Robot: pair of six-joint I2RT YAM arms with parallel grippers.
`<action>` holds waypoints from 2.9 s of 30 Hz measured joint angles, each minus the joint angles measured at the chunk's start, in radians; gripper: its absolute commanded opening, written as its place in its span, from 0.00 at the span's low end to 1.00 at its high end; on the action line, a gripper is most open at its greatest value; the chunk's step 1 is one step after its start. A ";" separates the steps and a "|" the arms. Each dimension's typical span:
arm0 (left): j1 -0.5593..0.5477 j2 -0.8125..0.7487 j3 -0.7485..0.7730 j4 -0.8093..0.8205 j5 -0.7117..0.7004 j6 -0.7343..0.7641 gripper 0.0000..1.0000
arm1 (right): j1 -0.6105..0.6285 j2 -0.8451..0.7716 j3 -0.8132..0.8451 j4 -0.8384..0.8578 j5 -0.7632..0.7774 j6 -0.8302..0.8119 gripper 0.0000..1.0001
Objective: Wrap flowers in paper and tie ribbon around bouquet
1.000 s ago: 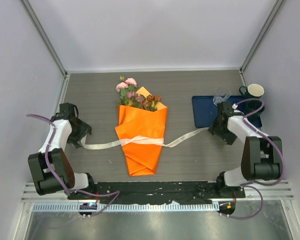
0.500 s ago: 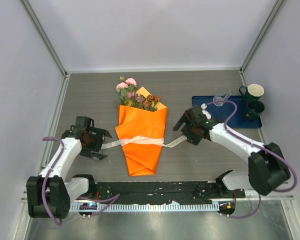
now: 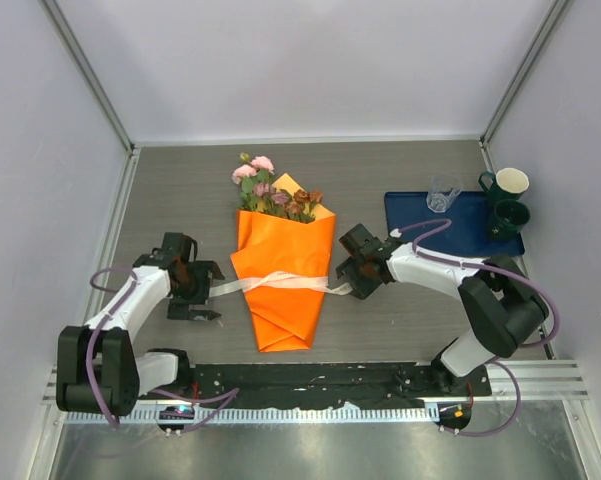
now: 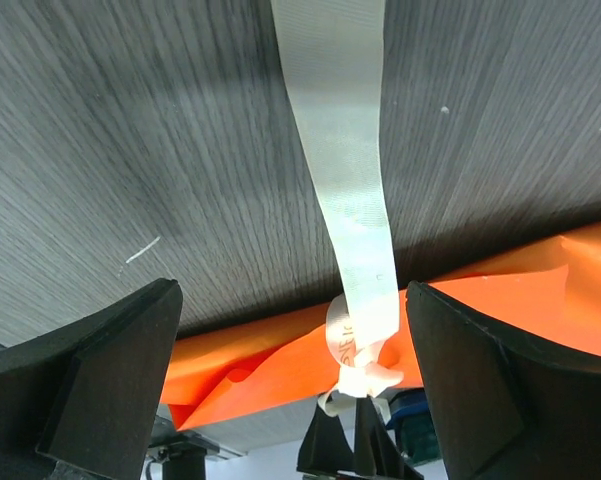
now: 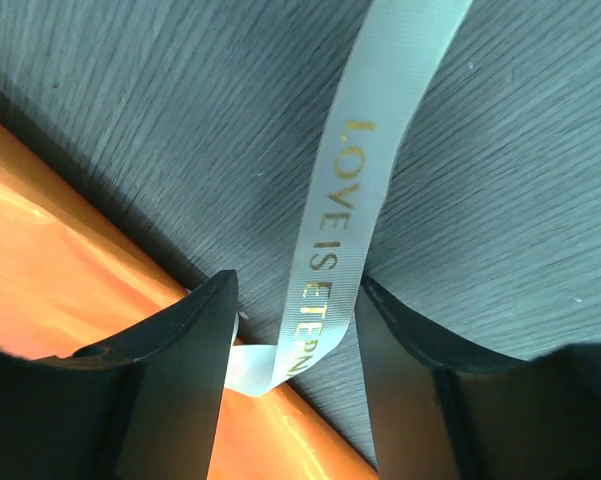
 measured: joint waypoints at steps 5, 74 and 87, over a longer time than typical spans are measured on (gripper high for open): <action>-0.011 0.038 0.022 -0.030 -0.042 -0.022 1.00 | 0.021 0.044 0.033 -0.016 0.026 0.059 0.28; 0.560 0.259 0.236 -0.366 -0.434 0.422 0.00 | -0.616 -0.080 -0.057 -0.293 0.089 -0.359 0.00; 0.472 0.290 0.311 -0.376 -0.480 0.441 0.01 | -0.735 -0.012 0.000 -0.313 0.007 -0.505 0.00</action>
